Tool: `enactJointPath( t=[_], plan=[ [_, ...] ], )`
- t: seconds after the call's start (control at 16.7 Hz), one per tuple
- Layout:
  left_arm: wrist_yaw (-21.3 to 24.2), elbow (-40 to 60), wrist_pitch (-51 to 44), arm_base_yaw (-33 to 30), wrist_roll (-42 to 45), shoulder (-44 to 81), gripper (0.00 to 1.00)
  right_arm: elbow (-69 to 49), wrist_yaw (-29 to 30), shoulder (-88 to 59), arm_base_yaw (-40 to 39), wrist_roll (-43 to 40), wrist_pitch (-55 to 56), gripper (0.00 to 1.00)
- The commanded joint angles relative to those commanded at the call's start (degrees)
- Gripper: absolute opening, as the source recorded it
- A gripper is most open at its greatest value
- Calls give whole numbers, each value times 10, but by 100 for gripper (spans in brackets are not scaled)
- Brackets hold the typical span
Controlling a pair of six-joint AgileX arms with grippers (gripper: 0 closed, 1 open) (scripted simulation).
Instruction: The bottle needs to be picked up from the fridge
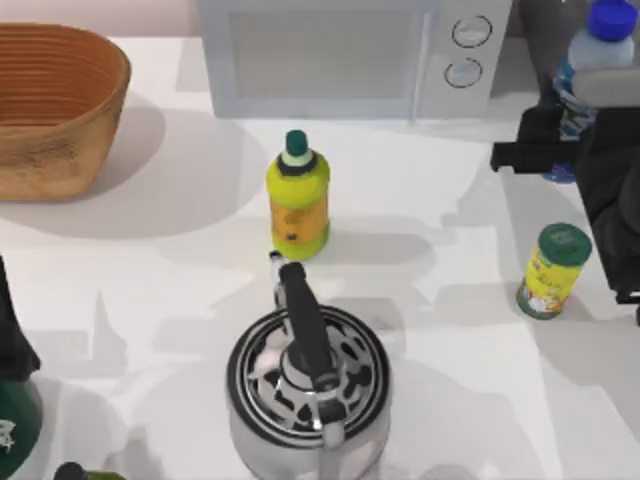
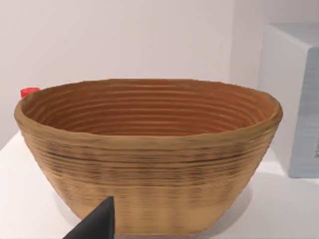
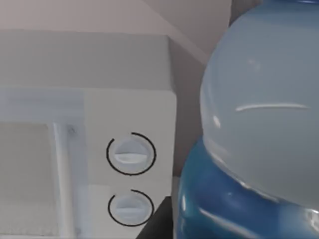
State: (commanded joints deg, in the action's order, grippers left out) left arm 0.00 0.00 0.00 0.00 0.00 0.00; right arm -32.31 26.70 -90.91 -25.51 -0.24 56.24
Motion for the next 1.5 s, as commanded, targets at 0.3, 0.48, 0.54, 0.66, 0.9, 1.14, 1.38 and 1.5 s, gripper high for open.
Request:
enactJointPath(
  t=[0.3, 0.48, 0.54, 0.66, 0.9, 1.14, 1.38, 1.5],
  plan=[
    [0, 0, 0, 0, 0, 0, 100, -75, 57, -191, -56, 0, 127, 0],
    [0, 0, 0, 0, 0, 0, 100, -101, 76, -251, -74, 0, 170, 0],
    [0, 0, 0, 0, 0, 0, 100, -105, 79, -259, -77, 0, 176, 0],
    [0, 0, 0, 0, 0, 0, 100, -106, 80, -261, -78, 0, 178, 0],
    [0, 0, 0, 0, 0, 0, 100, -105, 78, -262, -74, 0, 177, 0],
    [0, 0, 0, 0, 0, 0, 100, -149, 63, -315, -58, -5, 177, 0],
    [0, 0, 0, 0, 0, 0, 100, -214, 41, -378, -37, -2, 182, 0],
    [0, 0, 0, 0, 0, 0, 100, -231, 36, -391, -32, -2, 184, 0]
  ],
)
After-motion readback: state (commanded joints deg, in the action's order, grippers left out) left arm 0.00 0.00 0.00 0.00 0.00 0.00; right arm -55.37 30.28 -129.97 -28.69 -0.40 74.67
